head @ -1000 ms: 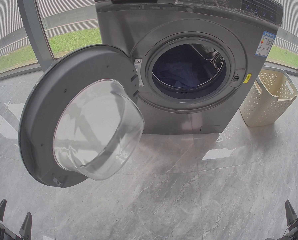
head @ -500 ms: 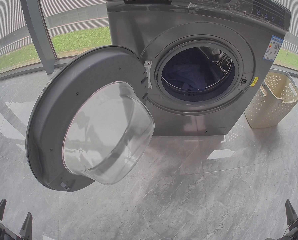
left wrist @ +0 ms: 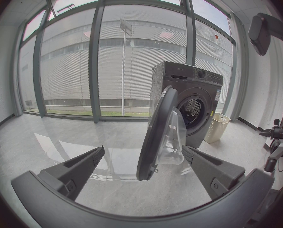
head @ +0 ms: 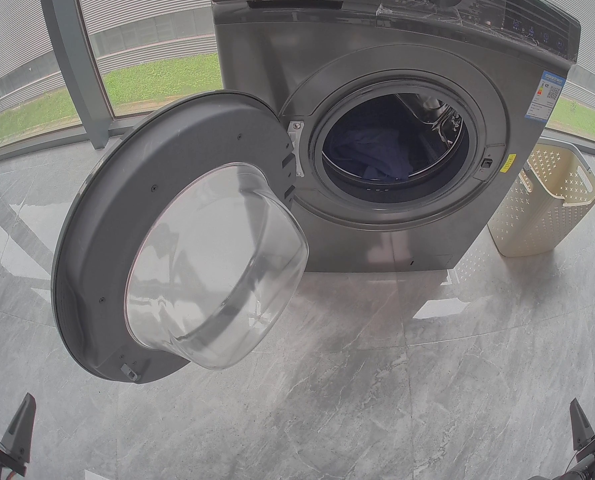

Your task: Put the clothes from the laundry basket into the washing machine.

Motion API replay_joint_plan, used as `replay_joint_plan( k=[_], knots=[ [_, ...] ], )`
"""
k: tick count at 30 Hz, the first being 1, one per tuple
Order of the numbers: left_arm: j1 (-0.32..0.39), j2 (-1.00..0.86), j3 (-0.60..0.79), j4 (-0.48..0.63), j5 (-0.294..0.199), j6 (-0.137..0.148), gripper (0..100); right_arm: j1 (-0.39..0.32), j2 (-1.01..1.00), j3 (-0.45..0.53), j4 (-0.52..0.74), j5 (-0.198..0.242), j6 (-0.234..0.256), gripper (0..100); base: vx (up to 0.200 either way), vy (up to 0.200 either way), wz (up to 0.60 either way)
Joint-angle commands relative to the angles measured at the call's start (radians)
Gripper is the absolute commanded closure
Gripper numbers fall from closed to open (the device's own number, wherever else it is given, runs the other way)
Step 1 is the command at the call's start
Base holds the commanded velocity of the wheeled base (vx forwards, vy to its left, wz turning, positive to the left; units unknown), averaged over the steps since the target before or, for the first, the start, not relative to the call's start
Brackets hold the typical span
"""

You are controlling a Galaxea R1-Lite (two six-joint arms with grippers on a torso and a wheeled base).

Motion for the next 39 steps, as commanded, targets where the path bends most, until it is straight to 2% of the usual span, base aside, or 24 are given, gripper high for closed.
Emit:
replay_joint_plan(
  k=[1, 6, 8, 9, 10, 12, 16, 20, 21, 22, 23, 25, 27, 28, 29, 32, 35, 39],
  knots=[
    [-0.033, 0.297, -0.094, -0.068, -0.077, -0.008, 0, 0.000, -0.004, 0.018, 0.000, -0.001, 0.001, 0, 0.000, 0.000, 0.00],
    [-0.036, 0.466, -0.143, -0.148, -0.127, -0.021, 0, 0.000, -0.004, 0.018, -0.001, -0.001, -0.001, 0, 0.000, 0.000, 0.00],
    [-0.036, 0.549, -0.153, -0.213, -0.167, -0.024, 0, 0.000, -0.004, 0.018, -0.001, -0.001, -0.001, 0, 0.000, 0.000, 0.00],
    [-0.036, 0.553, -0.153, -0.216, -0.169, -0.024, 0, 0.000, -0.004, 0.018, -0.001, -0.001, -0.001, 0, 0.000, 0.000, 0.00],
    [-0.036, 0.601, -0.153, -0.260, -0.199, -0.025, 0, 0.000, -0.004, 0.018, 0.000, -0.001, -0.001, 0, 0.000, 0.000, 0.00],
    [-0.036, 0.624, -0.153, -0.286, -0.215, -0.027, 0, 0.000, -0.004, 0.018, -0.001, -0.001, -0.001, 0, 0.000, 0.000, 0.00],
    [-0.042, 0.678, -0.153, -0.340, -0.276, -0.025, 0, 0.000, -0.004, 0.018, -0.001, -0.001, -0.001, 0, 0.000, 0.000, 0.00],
    [-0.092, 0.664, -0.142, -0.343, -0.327, -0.030, 0, 0.000, -0.004, 0.018, -0.001, -0.001, -0.001, 0, 0.000, 0.000, 0.00],
    [-0.134, 0.649, -0.134, -0.342, -0.341, -0.044, 0, 0.000, -0.004, 0.018, -0.001, -0.001, -0.001, 0, 0.000, 0.000, 0.00],
    [-0.138, 0.649, -0.134, -0.342, -0.342, -0.047, 0, 0.000, -0.004, 0.018, 0.000, -0.001, -0.001, 0, 0.000, 0.000, 0.00],
    [-0.188, 0.629, -0.128, -0.342, -0.345, -0.067, 0, 0.000, -0.004, 0.018, 0.000, -0.001, -0.001, 0, 0.000, 0.000, 0.00],
    [-0.306, 0.580, -0.126, -0.338, -0.342, -0.128, 0, 0.000, -0.004, 0.018, -0.001, -0.001, -0.001, 0, 0.000, 0.000, 0.00],
    [-0.385, 0.544, -0.133, -0.334, -0.337, -0.180, 0, 0.000, -0.004, 0.018, -0.001, -0.001, -0.001, 0, 0.000, 0.000, 0.00],
    [-0.392, 0.541, -0.133, -0.334, -0.337, -0.183, 0, 0.000, -0.004, 0.018, 0.000, -0.001, -0.001, 0, 0.000, 0.000, 0.00],
    [-0.433, 0.517, -0.134, -0.331, -0.331, -0.214, 0, 0.000, -0.004, 0.018, -0.001, -0.001, -0.001, 0, 0.000, 0.000, 0.00],
    [-0.435, 0.518, -0.123, -0.317, -0.294, -0.219, 0, 0.000, -0.004, 0.018, 0.000, -0.001, -0.001, 0, 0.000, 0.000, 0.00],
    [-0.415, 0.543, -0.133, -0.312, -0.225, -0.219, 0, 0.000, -0.004, 0.018, 0.000, -0.001, -0.001, 0, 0.000, 0.000, 0.00],
    [-0.344, 0.613, -0.163, -0.331, -0.152, -0.209, 0, 0.000, -0.004, 0.018, 0.000, -0.001, -0.001, 0, 0.000, 0.000, 0.00]
  ],
)
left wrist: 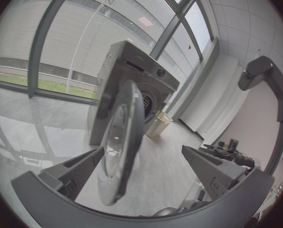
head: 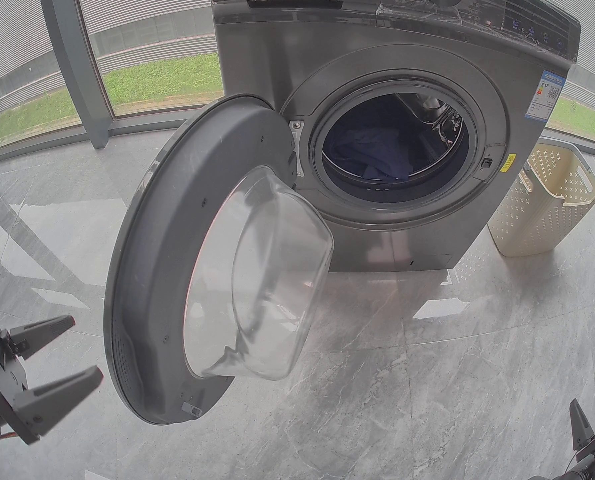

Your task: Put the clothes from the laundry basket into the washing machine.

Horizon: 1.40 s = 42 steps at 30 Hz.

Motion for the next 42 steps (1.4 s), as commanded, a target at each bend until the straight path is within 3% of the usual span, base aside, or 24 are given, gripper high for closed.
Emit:
replay_joint_plan(
  k=[1, 3, 6, 10, 16, 25, 33, 40, 42],
  knots=[
    [0.091, 0.069, -0.038, -0.011, 0.059, 0.005, 0, 0.000, -0.005, 0.018, 0.000, 0.000, 0.000, 0, 0.000, 0.000, 0.00],
    [0.146, 0.111, -0.055, -0.015, 0.060, 0.020, 0, 0.000, -0.005, 0.018, 0.000, 0.000, 0.000, 0, 0.000, 0.000, 0.00],
    [0.213, 0.169, -0.060, -0.038, 0.060, 0.069, 0, 0.000, -0.005, 0.018, -0.001, 0.000, 0.000, 0, 0.000, 0.000, 0.00],
    [0.226, 0.252, -0.054, -0.089, 0.065, 0.118, 0, 0.000, -0.005, 0.018, -0.001, 0.000, 0.000, 0, 0.000, 0.000, 0.00],
    [0.204, 0.313, -0.061, -0.139, 0.068, 0.123, 0, 0.000, -0.005, 0.018, -0.001, 0.000, 0.000, 0, 0.000, 0.000, 0.00],
    [0.016, 0.390, -0.120, -0.141, 0.071, 0.117, 0, 0.000, -0.005, 0.018, -0.001, 0.000, -0.002, 0, 0.000, 0.000, 0.00],
    [-0.046, 0.502, -0.203, -0.147, 0.089, 0.115, 0, 0.000, -0.005, 0.018, -0.001, 0.000, 0.000, 0, 0.000, 0.000, 0.00],
    [-0.112, 0.698, -0.301, -0.305, 0.103, 0.108, 0, 0.000, -0.005, 0.018, -0.001, 0.000, 0.000, 0, 0.000, 0.000, 0.00],
    [-0.135, 0.769, -0.356, -0.340, 0.134, 0.106, 0, 0.000, -0.005, 0.018, -0.001, 0.000, 0.000, 0, 0.000, 0.000, 0.00]
  ],
)
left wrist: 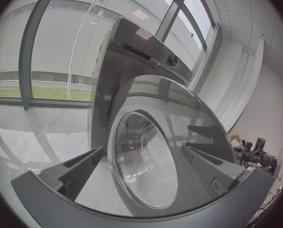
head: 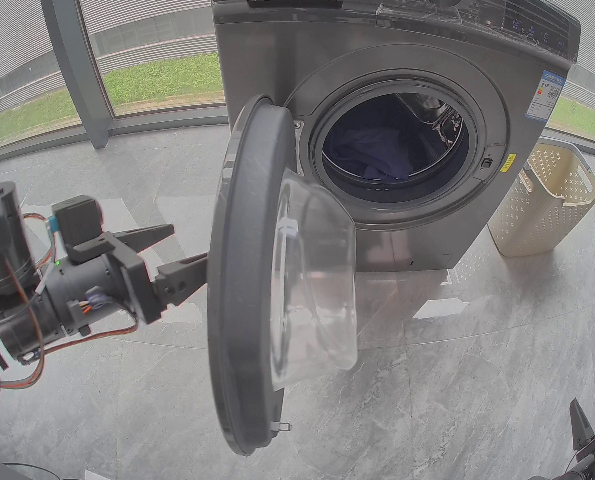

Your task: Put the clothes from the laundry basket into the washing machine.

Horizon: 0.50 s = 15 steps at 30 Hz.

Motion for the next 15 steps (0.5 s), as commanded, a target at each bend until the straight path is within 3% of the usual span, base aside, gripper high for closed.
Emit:
replay_joint_plan(
  k=[1, 9, 15],
  knots=[
    [-0.052, 0.174, -0.094, -0.059, 0.032, -0.004, 0, 0.001, -0.005, 0.018, 0.000, 0.000, 0.000, 0, 0.000, 0.000, 0.00],
    [-0.113, 0.283, -0.228, -0.059, 0.053, -0.005, 0, 0.000, -0.005, 0.018, 0.000, 0.001, -0.003, 0, 0.000, 0.000, 0.00],
    [-0.170, 0.378, -0.340, -0.080, 0.099, -0.004, 0, 0.000, -0.005, 0.018, 0.000, 0.001, -0.003, 0, 0.000, 0.000, 0.00]
  ],
)
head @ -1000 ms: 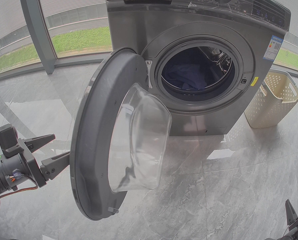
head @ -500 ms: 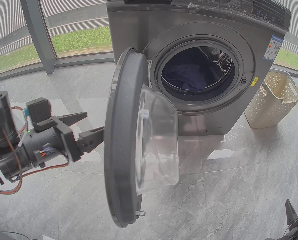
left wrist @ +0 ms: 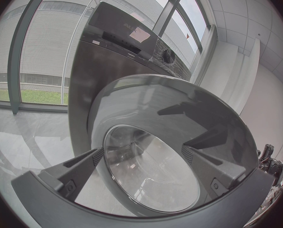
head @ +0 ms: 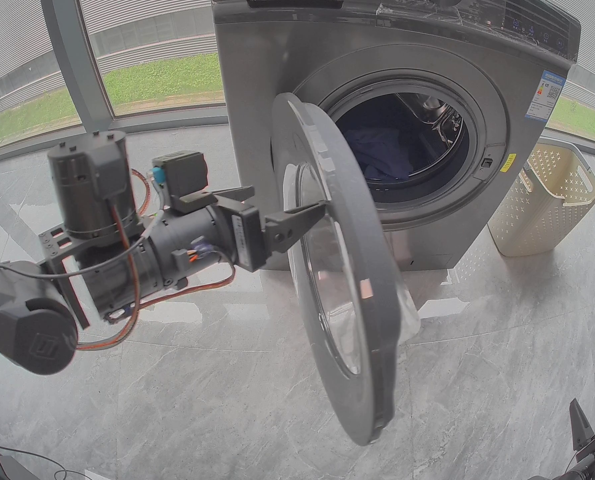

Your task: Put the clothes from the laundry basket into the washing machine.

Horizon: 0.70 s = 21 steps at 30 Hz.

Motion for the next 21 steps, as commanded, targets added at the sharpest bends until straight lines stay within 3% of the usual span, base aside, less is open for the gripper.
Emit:
replay_joint_plan(
  k=[1, 10, 16, 21],
  knots=[
    [-0.038, 0.101, -0.074, -0.023, 0.013, 0.000, 0, 0.001, -0.005, 0.018, -0.001, 0.000, 0.000, 0, 0.000, 0.000, 0.00],
    [-0.038, 0.213, -0.198, -0.037, 0.012, -0.002, 0, 0.000, -0.005, 0.018, -0.001, 0.000, 0.001, 0, 0.000, 0.000, 0.00],
    [-0.038, 0.291, -0.321, -0.037, 0.021, -0.051, 0, 0.001, -0.005, 0.018, 0.000, 0.000, 0.000, 0, 0.000, 0.000, 0.00],
    [-0.037, 0.375, -0.473, -0.023, 0.058, -0.059, 0, 0.000, -0.005, 0.018, 0.000, 0.000, 0.000, 0, 0.000, 0.000, 0.00]
  ],
)
